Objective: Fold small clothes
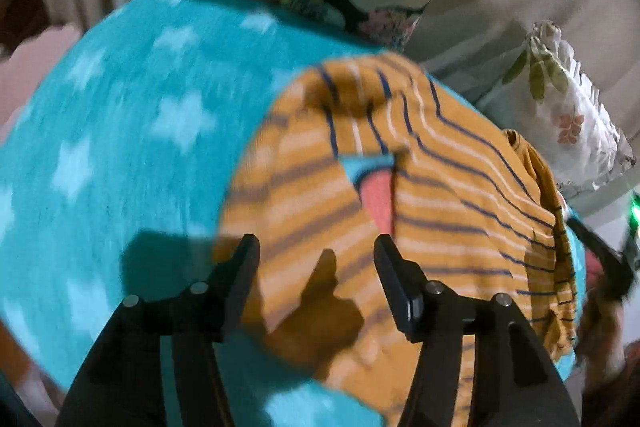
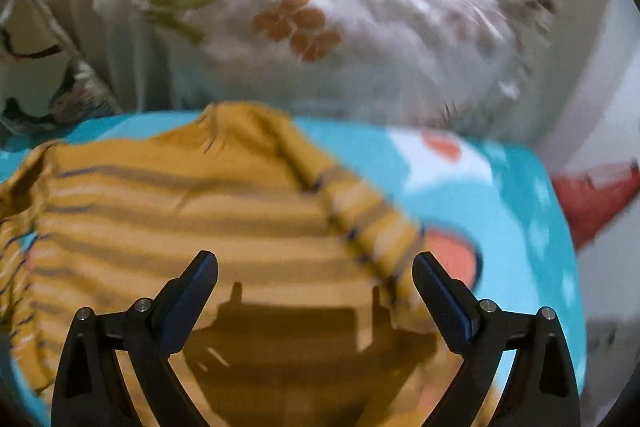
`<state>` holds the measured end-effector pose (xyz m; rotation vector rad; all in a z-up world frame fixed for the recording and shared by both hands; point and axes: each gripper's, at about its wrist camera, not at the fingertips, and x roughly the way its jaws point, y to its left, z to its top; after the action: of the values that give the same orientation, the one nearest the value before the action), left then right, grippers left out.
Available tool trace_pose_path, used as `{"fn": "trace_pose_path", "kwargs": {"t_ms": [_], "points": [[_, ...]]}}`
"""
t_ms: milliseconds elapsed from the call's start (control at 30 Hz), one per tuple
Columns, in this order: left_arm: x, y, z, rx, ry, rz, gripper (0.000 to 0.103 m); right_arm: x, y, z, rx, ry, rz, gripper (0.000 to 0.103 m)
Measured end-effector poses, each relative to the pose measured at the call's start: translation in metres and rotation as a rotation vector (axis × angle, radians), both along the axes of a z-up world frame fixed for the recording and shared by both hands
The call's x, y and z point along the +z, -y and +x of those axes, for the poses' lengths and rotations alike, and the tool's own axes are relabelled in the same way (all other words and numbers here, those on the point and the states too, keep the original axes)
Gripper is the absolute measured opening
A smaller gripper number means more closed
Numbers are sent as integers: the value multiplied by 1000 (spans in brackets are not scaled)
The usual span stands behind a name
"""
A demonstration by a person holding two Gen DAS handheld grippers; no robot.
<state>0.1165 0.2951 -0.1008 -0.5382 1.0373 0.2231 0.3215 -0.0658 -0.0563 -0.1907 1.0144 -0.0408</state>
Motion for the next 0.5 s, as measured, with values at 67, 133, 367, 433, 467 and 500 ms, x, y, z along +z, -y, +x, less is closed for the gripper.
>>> {"fn": "trace_pose_path", "kwargs": {"t_ms": [67,133,367,433,467,500], "points": [[4,14,-18,61,-23,-22,58,-15,5,43,49,-8,-11,100],[7,30,-32,113,-34,-17,60,-32,6,80,92,-30,-7,100],[19,70,-47,197,-62,41,60,-59,5,153,250,-159,192,15],[24,75,-49,221,-49,53,60,-42,22,162,187,-95,173,15],[25,77,-50,231,-44,52,60,-38,33,168,140,-84,162,15],[25,80,-51,240,-46,51,60,-38,41,173,107,-83,151,15]]}}
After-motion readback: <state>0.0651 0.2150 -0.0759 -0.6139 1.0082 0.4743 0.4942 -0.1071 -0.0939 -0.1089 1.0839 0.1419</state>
